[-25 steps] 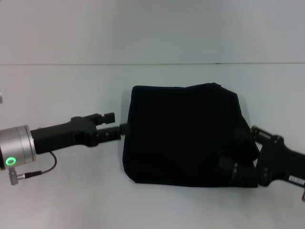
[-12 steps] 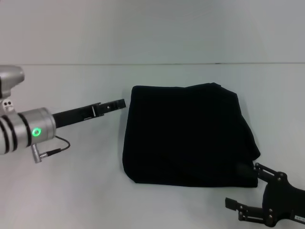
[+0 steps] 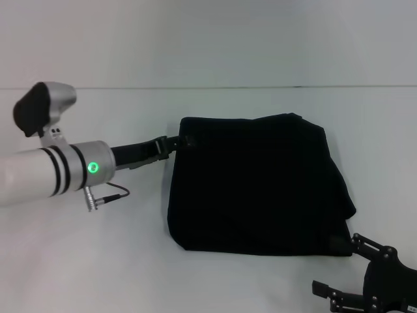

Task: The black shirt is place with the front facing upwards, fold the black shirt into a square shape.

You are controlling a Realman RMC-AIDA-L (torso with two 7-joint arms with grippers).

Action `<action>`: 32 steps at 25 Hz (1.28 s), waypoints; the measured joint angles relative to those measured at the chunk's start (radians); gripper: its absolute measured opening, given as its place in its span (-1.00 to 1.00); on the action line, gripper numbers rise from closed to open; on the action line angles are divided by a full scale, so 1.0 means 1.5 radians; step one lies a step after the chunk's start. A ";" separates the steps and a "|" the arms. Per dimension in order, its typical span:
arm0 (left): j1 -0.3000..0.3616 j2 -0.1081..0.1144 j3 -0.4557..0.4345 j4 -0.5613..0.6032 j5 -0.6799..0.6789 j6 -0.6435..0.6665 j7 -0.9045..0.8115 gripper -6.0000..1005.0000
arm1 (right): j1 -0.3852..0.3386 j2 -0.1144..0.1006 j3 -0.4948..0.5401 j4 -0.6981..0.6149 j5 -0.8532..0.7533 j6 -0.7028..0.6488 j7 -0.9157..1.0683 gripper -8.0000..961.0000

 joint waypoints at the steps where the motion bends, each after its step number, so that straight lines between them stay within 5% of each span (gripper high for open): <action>1: -0.002 -0.003 0.002 -0.001 0.000 -0.006 0.000 0.63 | -0.001 0.000 0.000 0.000 0.000 0.000 0.000 0.96; 25: -0.044 -0.036 0.034 -0.023 -0.005 -0.108 0.002 0.57 | -0.003 0.000 0.001 0.000 -0.001 -0.007 0.006 0.96; 32: -0.047 -0.037 0.033 -0.023 -0.006 -0.111 0.000 0.06 | -0.003 0.000 0.002 0.000 -0.001 -0.007 0.006 0.96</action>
